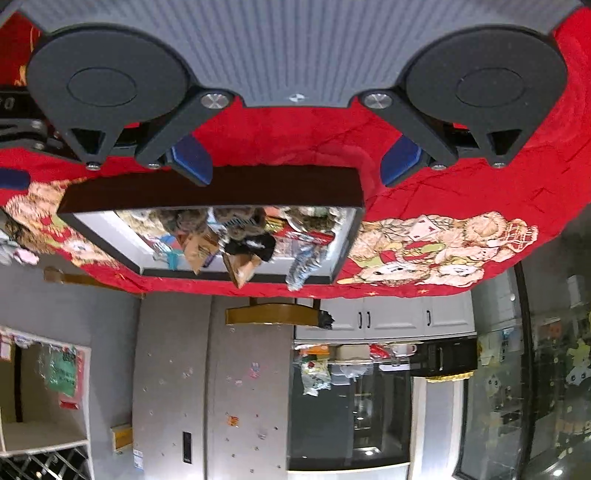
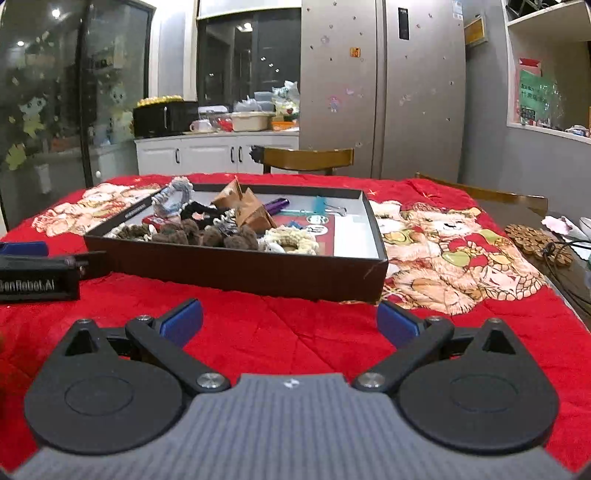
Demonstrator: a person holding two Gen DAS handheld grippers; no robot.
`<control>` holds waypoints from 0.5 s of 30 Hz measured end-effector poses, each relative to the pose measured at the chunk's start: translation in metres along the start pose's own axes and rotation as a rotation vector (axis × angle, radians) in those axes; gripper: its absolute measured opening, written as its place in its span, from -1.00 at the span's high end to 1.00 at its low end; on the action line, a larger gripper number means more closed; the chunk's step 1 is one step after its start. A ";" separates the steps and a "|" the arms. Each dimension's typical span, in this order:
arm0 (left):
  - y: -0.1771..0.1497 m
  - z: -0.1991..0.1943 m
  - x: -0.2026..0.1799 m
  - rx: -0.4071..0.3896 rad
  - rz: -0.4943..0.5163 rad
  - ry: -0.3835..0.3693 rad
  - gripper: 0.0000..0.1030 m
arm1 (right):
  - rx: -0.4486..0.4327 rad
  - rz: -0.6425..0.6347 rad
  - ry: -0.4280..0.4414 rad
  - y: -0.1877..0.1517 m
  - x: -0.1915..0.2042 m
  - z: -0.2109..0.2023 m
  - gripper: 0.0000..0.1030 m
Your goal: Organize objects
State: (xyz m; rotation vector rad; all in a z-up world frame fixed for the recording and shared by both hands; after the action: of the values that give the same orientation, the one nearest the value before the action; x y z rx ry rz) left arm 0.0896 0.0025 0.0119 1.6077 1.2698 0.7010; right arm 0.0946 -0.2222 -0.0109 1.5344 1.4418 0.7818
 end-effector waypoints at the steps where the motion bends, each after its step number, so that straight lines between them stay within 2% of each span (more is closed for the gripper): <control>1: 0.000 0.002 -0.002 0.011 0.012 0.000 -0.93 | 0.007 0.005 -0.003 0.001 -0.002 0.001 -1.00; 5: 0.000 0.007 -0.003 0.030 0.011 0.023 -0.93 | 0.035 0.037 -0.028 0.001 -0.007 0.005 -1.00; 15: -0.002 0.009 0.003 0.057 -0.037 0.002 -0.93 | 0.095 0.042 -0.020 -0.003 -0.007 0.018 -1.00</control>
State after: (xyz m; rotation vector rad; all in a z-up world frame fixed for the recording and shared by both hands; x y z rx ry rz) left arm 0.0973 0.0028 0.0058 1.6259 1.3285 0.6484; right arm 0.1083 -0.2321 -0.0210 1.6446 1.4539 0.7298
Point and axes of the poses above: each gripper's, at about its wrist camera, not at the fingertips, and z roughly the way its jaws point, x to its left, y to its top, the point moved 2 cm from there along z, roughly the way its jaws point, and after that the axes turned 14 degrees about -y, right-handed, at the moved point
